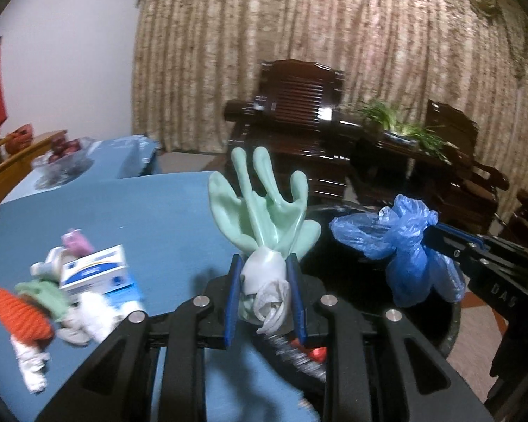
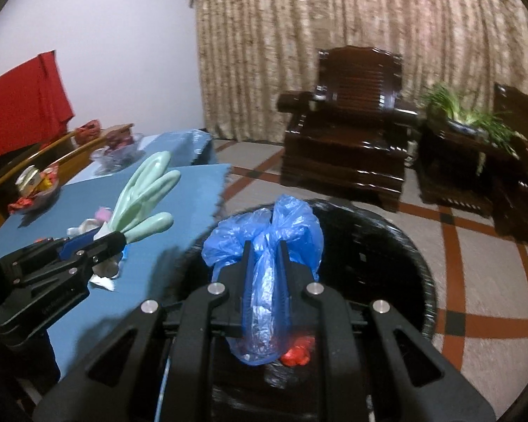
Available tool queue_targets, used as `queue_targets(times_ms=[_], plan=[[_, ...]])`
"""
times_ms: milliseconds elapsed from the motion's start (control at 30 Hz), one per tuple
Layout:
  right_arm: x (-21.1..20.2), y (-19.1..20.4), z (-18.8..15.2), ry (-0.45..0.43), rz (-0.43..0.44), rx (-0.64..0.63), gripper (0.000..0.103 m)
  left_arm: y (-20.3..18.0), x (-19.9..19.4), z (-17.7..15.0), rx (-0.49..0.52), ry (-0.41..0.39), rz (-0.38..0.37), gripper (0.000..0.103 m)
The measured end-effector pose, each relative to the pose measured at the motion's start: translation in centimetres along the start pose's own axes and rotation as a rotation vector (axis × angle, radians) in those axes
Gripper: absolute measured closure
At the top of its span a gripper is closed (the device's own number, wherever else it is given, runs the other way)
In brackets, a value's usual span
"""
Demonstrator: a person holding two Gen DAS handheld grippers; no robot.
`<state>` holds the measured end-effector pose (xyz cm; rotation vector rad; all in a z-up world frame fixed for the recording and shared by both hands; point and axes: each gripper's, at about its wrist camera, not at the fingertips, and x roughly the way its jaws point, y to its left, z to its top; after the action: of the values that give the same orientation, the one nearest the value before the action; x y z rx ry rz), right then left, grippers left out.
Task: Collect trash
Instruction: 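Carry the glove and blue bag over the bin and release both, then return to the table and grasp a white tissue with the left tool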
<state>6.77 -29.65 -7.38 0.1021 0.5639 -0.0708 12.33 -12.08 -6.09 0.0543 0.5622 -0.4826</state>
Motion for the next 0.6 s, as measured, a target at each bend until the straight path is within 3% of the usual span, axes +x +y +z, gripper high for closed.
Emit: queue_targets(times_ms=[367,467,533,600], plan=[[1.7,-4.4,-2.0,0.069,-0.091,0.055,0.086,-4.8,4.8,0.0,0.032,0.063,-0.111,0.077],[1.7,-5.0,-2.6,0.081,-0.099,0.07,0.084,-5.0,5.1,0.0,0.019,0.068,-0.14,0.067],[1.5,-5.0,-3.0,0.084,-0.111,0.072,0.069,-4.9,4.8,0.0,0.016,0.056,-0.141,0.05],[1.3,-5.1,-3.1,0.071,-0.123,0.074,0.056,-4.6,4.4,0.2,0.017,0.04,-0.138,0.048]])
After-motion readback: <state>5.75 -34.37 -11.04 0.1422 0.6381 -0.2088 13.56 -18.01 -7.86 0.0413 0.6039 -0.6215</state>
